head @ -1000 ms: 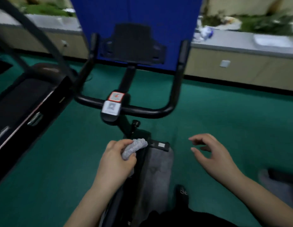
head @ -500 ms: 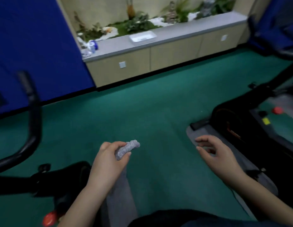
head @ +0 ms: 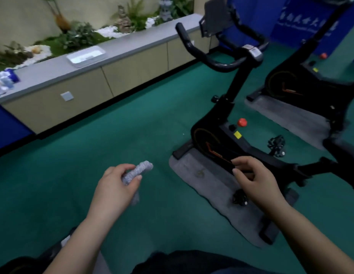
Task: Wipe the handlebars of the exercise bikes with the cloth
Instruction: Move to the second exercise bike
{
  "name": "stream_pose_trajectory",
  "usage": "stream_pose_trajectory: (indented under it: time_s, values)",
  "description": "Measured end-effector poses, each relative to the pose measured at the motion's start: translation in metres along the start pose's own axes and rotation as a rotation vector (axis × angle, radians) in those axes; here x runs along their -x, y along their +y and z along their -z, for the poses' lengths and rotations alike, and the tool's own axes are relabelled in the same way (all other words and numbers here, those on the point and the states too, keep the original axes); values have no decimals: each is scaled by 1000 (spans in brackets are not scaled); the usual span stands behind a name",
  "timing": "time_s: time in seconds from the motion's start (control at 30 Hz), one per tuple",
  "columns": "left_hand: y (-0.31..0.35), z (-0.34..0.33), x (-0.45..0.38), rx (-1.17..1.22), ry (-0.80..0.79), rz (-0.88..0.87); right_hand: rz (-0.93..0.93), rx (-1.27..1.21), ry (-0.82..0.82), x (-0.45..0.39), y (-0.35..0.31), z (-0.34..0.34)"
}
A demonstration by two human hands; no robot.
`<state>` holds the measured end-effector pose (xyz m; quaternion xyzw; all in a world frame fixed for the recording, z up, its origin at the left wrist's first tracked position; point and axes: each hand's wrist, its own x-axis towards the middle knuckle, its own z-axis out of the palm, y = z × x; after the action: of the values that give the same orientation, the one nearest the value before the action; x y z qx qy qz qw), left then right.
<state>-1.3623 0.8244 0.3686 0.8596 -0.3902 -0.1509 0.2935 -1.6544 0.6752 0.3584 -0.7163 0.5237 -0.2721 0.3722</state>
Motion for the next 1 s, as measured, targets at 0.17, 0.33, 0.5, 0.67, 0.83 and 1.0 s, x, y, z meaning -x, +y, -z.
stream_pose_trajectory:
  time_s: [0.17,0.33,0.5,0.67,0.83,1.0]
  values:
    - [33,-25,-45,-17,-43,-44,-68,-9,44,-34,17,13]
    - [54,-57,-110,0,-124,-53,-163,-25,68,-83,32,14]
    - [86,-80,-190,23,-188,-91,-210,-3,126,-154,30,20]
    - [134,-92,-261,81,-197,-163,-211,7,184,-217,23,31]
    - [194,-96,-307,273,-222,-139,-167,-16,214,-269,18,46]
    - [248,-102,-329,390,-245,-214,-102,-6,211,-336,19,67]
